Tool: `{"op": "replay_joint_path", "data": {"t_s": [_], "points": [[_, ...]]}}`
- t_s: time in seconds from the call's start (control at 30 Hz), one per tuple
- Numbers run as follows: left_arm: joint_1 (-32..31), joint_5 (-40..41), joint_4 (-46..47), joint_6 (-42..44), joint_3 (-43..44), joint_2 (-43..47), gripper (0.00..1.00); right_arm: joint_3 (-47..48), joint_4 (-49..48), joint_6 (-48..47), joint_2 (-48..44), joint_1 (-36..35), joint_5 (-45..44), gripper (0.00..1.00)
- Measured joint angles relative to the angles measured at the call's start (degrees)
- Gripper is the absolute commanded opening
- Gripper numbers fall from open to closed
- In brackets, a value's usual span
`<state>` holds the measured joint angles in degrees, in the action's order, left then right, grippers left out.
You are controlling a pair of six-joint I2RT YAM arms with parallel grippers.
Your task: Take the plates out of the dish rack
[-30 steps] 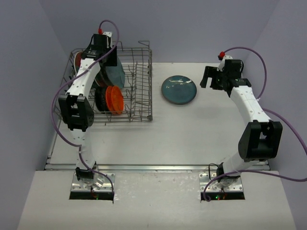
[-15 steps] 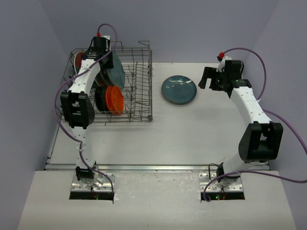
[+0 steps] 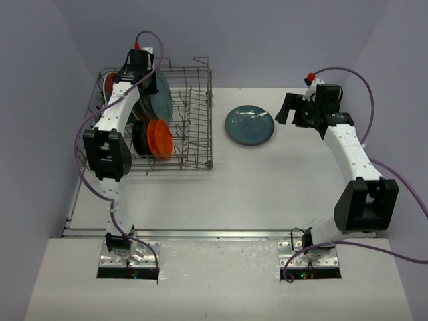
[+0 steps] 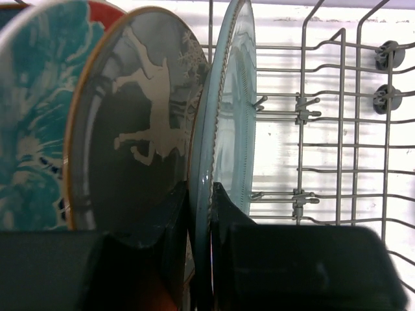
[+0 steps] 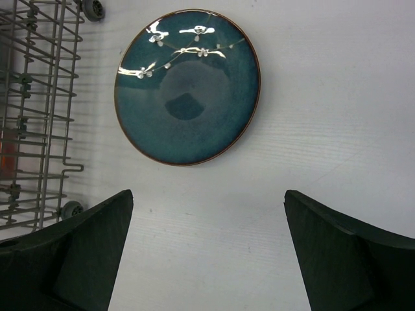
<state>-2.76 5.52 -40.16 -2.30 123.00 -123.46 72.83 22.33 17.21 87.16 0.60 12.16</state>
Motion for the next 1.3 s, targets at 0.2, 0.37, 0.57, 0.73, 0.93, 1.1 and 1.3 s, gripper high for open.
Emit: {"op": "replay_joint_path", "data": {"t_s": [0.2, 0.37, 0.57, 0.73, 0.93, 1.1, 1.3], "points": [[-1.8, 4.3, 0.3, 4.3, 0.0, 5.0, 0.00, 0.0, 0.0, 0.9, -1.3, 0.0, 1.1, 0.99], [-3.4, 6.6, 2.4, 6.8, 0.0, 10.8, 0.00, 0.0, 0.0, 1.5, -1.3, 0.0, 2.1, 0.99], [-3.7, 3.1, 3.7, 5.6, -0.6, 17.8, 0.00, -1.4, -2.3, 2.5, -3.5, 0.0, 8.2, 0.99], [-3.1, -8.4, 4.3, 1.5, -5.0, 27.3, 0.00, -2.6, -6.5, 5.6, -6.9, 0.0, 19.7, 0.99], [-3.0, -31.0, 8.6, -7.2, -12.0, 36.7, 0.00, -2.6, -13.9, 12.9, -7.7, -0.7, 33.6, 0.99], [-3.7, -47.4, 13.5, -14.6, -22.9, 39.3, 0.00, -2.5, -17.5, 17.4, -7.7, -3.8, 39.3, 0.99], [-3.9, -56.4, 15.6, -19.7, -32.0, 37.3, 0.00, -1.7, -19.6, 18.4, -7.6, -9.7, 41.2, 0.99]]}}
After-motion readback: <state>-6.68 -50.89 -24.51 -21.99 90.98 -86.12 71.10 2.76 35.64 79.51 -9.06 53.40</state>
